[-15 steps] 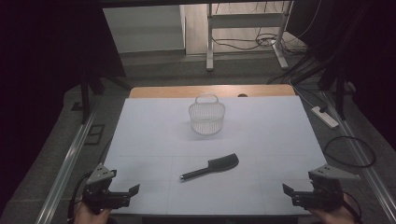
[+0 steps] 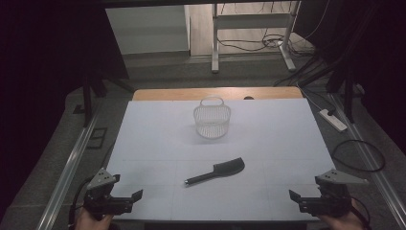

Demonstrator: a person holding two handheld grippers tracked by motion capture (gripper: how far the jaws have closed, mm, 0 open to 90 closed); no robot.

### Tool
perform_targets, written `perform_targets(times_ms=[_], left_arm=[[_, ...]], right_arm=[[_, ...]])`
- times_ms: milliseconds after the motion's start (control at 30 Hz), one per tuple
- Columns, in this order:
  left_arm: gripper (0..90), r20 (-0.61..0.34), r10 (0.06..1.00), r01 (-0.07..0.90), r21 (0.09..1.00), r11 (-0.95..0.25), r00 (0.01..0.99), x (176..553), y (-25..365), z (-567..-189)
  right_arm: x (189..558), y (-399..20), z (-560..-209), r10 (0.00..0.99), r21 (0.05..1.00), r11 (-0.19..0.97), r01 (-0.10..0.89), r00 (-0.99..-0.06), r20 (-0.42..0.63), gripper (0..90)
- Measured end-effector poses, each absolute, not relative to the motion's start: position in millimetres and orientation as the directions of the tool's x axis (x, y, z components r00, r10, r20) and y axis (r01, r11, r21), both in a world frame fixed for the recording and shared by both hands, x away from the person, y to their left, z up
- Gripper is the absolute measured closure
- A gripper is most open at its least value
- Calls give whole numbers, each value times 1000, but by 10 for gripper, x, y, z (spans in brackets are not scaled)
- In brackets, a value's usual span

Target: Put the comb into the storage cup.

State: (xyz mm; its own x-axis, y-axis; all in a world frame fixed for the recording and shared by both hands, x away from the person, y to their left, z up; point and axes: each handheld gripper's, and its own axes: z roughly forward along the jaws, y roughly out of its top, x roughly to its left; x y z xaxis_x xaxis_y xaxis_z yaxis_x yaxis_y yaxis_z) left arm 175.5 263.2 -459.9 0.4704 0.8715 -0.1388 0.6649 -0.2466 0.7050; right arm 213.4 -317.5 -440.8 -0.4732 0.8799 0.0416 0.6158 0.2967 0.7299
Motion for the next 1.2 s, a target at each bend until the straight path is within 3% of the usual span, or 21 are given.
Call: perform_targets(times_ms=[500,1200], left_arm=[[0,-171,874,679,702,-215,455,1770,2654,-4598],[0,-210,834,677,695,-240,511,1874,2577,-4603]], right_arm=[[2129,-3165,-4410,876,729,306,612,-481,36,0],[2131,-3154,-4412,876,726,316,611,-481,24,0]])
